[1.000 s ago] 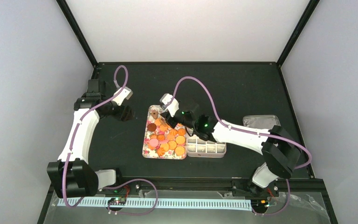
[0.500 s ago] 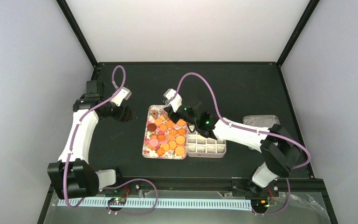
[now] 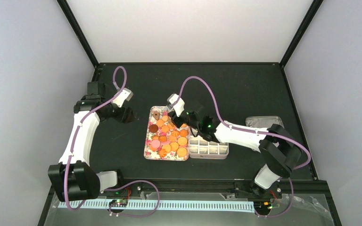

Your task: Pack the cookies

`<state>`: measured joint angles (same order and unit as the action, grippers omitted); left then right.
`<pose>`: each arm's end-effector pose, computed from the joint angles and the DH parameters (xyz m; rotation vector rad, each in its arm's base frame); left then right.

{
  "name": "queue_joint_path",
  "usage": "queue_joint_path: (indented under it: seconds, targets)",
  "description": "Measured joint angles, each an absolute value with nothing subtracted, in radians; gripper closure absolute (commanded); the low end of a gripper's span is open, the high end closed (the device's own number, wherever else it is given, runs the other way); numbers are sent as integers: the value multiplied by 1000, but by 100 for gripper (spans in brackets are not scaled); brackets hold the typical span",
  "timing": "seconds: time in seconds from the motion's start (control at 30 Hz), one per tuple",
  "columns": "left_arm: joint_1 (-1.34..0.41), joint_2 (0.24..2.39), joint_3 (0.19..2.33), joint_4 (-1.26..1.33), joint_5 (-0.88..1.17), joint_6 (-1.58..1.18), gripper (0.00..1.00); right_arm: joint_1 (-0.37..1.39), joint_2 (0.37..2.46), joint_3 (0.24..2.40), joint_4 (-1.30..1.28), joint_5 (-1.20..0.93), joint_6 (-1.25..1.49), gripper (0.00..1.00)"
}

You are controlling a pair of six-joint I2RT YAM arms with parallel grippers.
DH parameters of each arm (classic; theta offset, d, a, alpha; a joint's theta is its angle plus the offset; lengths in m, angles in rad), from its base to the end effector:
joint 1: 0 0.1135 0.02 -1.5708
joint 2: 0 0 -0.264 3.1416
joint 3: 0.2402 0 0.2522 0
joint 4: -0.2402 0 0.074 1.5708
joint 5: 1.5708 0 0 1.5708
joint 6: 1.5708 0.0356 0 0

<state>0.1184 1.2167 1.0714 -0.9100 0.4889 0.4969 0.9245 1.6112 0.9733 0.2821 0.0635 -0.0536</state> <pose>0.2319 0.0107 0.2933 0.6273 2.4073 -0.3920 0.2221 0.2907 0.2415 -0.8828 1.7511 0.5185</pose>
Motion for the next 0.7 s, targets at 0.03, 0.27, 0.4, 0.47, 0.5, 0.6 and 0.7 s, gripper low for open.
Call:
queue_joint_path:
  seconds: [0.03,0.27,0.4,0.47,0.5,0.6,0.7]
  targets:
    - [119,1217,1071,-909,491,496,30,925,1613,973,286,63,-54,73]
    - [118,1216,1071,-897,496,488,30,912,1624,973,313,49,-46,91]
    - [119,1210,1071,-890,501,481,30,907,1622,973,313,44,-46,99]
    - [119,1210,1071,-888,502,476,30,907,1617,973,305,44,-46,99]
    - [119,1210,1071,-888,502,474,30,907,1612,973,300,44,-46,99]
    - [119,1210,1071,-884,503,468,30,903,1587,973,287,42,-46,99]
    - [119,1210,1071,-883,506,466,30,901,1558,974,272,41,-46,99]
